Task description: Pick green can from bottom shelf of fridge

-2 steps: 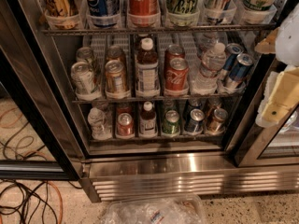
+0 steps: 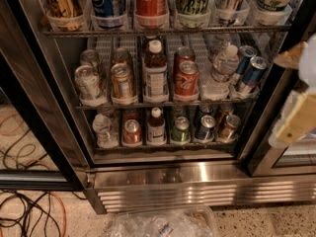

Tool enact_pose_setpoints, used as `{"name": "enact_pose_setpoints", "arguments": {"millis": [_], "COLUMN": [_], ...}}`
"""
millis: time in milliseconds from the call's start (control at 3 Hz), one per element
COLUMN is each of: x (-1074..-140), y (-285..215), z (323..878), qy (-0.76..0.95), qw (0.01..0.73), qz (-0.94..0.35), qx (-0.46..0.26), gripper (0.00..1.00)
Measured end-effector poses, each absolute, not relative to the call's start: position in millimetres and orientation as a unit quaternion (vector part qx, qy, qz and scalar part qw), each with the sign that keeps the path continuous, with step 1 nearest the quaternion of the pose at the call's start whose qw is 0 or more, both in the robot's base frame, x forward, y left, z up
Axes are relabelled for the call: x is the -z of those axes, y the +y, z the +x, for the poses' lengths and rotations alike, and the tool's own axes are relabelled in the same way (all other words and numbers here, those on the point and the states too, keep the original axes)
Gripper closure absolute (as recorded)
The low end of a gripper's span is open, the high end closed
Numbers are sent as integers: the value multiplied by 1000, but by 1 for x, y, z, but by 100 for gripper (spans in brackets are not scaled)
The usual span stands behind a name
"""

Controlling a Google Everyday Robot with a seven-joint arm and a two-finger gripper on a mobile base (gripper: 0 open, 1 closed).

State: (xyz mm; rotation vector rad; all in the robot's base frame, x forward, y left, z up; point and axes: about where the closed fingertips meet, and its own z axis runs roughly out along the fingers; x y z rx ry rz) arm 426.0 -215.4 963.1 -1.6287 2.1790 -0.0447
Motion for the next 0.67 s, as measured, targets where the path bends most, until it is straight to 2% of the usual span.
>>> {"name": "enact_pose_setpoints", "arguments": {"millis": [667], "x": [-872], "y": [-187], "z": [410], "qy": [766], "qw": [330], "qz": [-544], "qx": [-91], "gripper": [0]}}
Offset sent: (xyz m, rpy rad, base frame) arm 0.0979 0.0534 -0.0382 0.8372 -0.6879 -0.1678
